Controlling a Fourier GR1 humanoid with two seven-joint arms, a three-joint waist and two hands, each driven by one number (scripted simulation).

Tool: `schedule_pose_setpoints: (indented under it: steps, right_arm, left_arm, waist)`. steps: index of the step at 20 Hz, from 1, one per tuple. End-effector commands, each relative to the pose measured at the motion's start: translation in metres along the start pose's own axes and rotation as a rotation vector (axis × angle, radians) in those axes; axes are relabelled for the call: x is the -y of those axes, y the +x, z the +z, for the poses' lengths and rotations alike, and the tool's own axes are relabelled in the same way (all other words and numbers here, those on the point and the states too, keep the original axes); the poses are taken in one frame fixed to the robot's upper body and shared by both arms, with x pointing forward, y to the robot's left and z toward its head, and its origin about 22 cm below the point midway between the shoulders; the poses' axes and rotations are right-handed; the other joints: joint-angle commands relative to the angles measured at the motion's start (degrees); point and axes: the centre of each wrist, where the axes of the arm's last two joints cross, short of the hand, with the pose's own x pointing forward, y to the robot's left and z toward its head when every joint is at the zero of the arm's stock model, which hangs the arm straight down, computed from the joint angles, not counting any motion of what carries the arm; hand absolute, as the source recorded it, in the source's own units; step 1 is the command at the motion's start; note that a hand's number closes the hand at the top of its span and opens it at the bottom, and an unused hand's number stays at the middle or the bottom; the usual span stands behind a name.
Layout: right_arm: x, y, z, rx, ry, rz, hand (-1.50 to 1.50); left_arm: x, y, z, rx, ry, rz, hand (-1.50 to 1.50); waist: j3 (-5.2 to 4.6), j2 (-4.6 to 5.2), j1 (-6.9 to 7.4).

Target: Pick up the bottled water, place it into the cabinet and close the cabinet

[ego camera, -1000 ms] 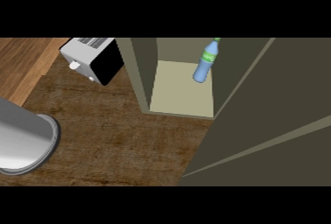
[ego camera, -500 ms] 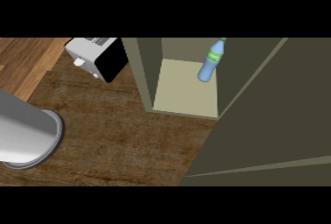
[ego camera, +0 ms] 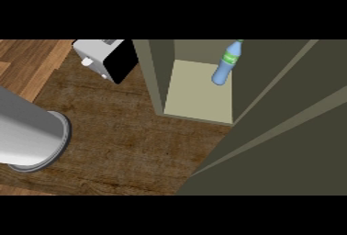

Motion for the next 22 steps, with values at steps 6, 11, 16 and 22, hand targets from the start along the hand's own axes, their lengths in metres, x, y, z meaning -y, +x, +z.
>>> schedule_pose_setpoints:
  steps: [6, 11, 16, 22]
  right_arm:
    - [0.049, 0.016, -0.075, -0.041, -0.093, -0.260, 1.50]
    - [0.096, 0.026, -0.094, -0.047, -0.161, -0.365, 1.50]
    - [0.131, 0.013, -0.096, -0.046, -0.199, -0.411, 1.50]
    - [0.177, -0.014, -0.065, 0.004, -0.324, -0.423, 1.50]
  left_arm:
    - [-0.028, 0.014, 0.021, 0.018, 0.076, -0.028, -1.50]
    - [-0.030, 0.014, 0.051, 0.035, 0.095, -0.024, -1.50]
    - [-0.043, 0.023, 0.058, 0.033, 0.133, -0.027, -1.50]
    - [-0.009, 0.027, 0.066, 0.042, 0.122, -0.015, -1.50]
  waist:
    - [0.46, -0.13, -2.89]
    - [0.59, -0.17, -3.82]
    - [0.64, -0.03, -6.26]
    - [0.78, -0.18, -6.13]
